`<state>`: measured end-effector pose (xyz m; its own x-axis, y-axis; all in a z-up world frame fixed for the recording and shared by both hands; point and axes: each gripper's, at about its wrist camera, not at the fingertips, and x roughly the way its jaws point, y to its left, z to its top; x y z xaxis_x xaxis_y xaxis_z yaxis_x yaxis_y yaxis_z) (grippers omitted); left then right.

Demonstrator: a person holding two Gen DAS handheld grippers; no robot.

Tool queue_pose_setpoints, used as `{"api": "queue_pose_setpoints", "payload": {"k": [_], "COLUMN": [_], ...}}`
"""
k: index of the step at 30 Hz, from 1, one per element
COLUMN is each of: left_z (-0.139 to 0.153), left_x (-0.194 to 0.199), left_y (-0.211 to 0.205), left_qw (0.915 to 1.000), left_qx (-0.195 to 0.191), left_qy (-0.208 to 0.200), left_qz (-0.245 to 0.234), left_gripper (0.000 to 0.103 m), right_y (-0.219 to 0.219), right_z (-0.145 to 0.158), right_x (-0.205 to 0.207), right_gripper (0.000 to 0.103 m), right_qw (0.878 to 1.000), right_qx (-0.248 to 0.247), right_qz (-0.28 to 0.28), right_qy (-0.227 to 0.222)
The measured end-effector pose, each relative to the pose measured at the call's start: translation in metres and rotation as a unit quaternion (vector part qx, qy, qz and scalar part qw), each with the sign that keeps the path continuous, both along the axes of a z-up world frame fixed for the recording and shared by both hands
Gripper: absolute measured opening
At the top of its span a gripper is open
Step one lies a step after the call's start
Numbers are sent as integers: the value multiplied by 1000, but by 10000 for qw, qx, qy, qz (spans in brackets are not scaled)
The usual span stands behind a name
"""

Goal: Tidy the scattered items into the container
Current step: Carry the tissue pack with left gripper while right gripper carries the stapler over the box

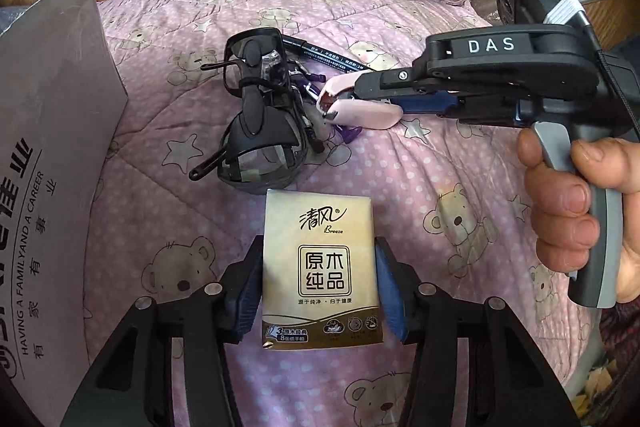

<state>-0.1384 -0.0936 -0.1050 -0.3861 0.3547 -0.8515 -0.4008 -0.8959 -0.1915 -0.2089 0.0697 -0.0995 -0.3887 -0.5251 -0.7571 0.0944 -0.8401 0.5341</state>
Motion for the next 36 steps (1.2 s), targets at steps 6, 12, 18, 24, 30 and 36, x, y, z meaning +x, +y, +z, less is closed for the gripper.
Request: {"api": "queue_pose_setpoints", "payload": {"k": [6, 12, 18, 24, 30, 36], "left_z": [2, 1, 1, 1, -1, -1], "left_x": [11, 22, 23, 23, 23, 21], "left_y": [-30, -42, -42, -41, -39, -38], "left_qw": [9998, 9997, 9997, 9997, 9998, 9997], "left_qx": [16, 61, 66, 71, 70, 76], "left_qy": [-80, -71, -54, -31, 37, 44], "left_qz": [188, 222, 242, 218, 206, 219], "left_gripper": [52, 52, 52, 52, 52, 52], "right_y": [-23, -1, 12, -10, -38, -35], "right_z": [0, 13, 4, -6, 8, 8], "right_x": [33, 34, -3, 5, 40, 24], "right_gripper": [28, 47, 50, 50, 48, 48], "right_qw": [9986, 9990, 9987, 9990, 9945, 9961], "right_qx": [209, 178, -169, -248, 390, -98], "right_qz": [484, 112, -248, 141, 505, 345], "right_qy": [2, 391, 405, 358, 832, 806]}}
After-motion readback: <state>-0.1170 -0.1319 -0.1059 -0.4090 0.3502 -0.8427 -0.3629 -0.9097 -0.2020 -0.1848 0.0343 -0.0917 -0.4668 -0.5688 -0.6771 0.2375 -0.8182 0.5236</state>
